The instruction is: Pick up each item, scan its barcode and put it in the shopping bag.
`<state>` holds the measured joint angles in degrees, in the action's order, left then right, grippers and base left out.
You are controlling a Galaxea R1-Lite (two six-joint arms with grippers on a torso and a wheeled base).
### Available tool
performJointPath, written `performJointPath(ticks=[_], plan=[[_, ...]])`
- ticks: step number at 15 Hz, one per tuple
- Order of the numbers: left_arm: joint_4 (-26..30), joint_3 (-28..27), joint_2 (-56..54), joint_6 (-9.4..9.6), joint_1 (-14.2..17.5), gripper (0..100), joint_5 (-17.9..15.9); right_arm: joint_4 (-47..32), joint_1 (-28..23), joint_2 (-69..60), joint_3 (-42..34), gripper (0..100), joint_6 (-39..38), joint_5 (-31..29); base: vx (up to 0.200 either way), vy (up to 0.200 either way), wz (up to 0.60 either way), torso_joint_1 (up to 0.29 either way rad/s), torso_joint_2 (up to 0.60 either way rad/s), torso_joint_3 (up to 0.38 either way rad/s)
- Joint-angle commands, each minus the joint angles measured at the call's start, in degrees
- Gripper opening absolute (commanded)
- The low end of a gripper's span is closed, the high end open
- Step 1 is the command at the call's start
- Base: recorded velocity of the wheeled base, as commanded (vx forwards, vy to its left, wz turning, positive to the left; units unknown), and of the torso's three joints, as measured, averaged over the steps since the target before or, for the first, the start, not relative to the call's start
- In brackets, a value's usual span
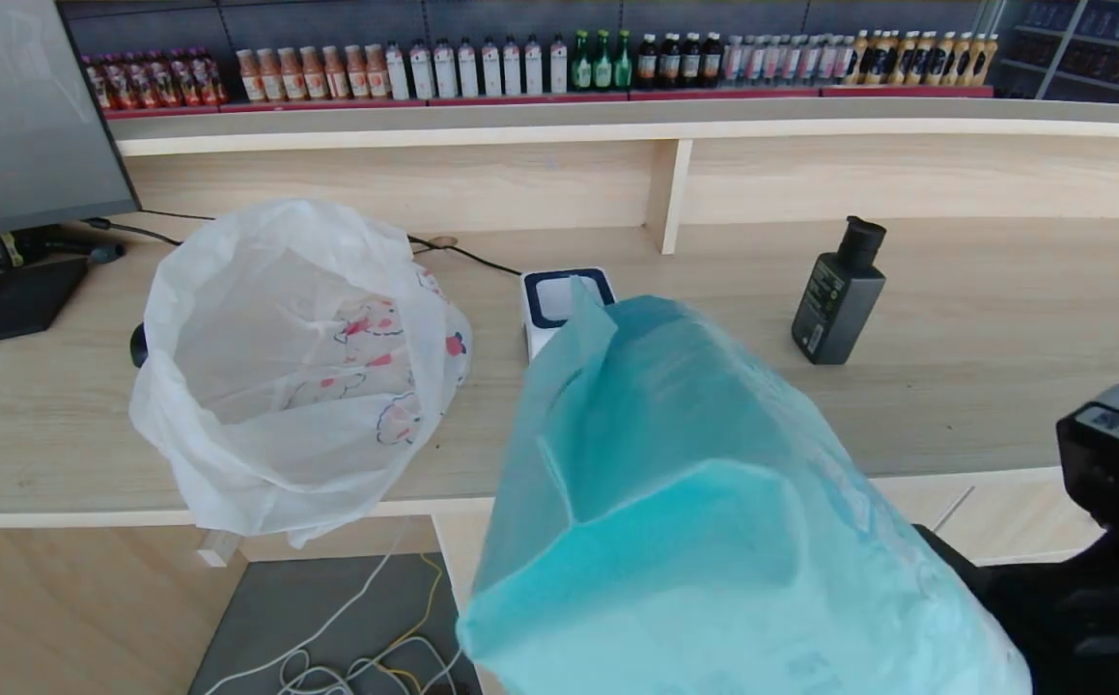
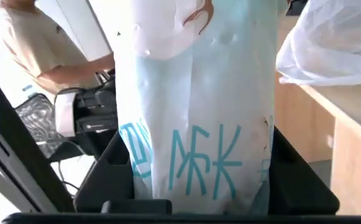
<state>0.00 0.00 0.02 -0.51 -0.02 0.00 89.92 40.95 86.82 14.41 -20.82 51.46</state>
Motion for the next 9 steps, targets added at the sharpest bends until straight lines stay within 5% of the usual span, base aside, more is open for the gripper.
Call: performJointPath(ticks=[1,5,9], plan=[[0.0,0.0,0.0,-0.02,0.0,100,0.0,0.1,-4.8,5.4,1.7,0,9.6,-2.8,0.0,0.0,0.0,0.0,0.0,0.0],[0.0,0.0,0.0,-0.02,0.0,100,0.0,0.1,2.1,1.5,2.6,0,13.9,-25.4,0.0,0.0,0.0,0.0,0.0,0.0],[-0.1,0.0,0.0,-0.02,0.0,100,0.0,0.1,4.6,1.4,1.9,0,27.9,-53.1,0.0,0.0,0.0,0.0,0.0,0.0]])
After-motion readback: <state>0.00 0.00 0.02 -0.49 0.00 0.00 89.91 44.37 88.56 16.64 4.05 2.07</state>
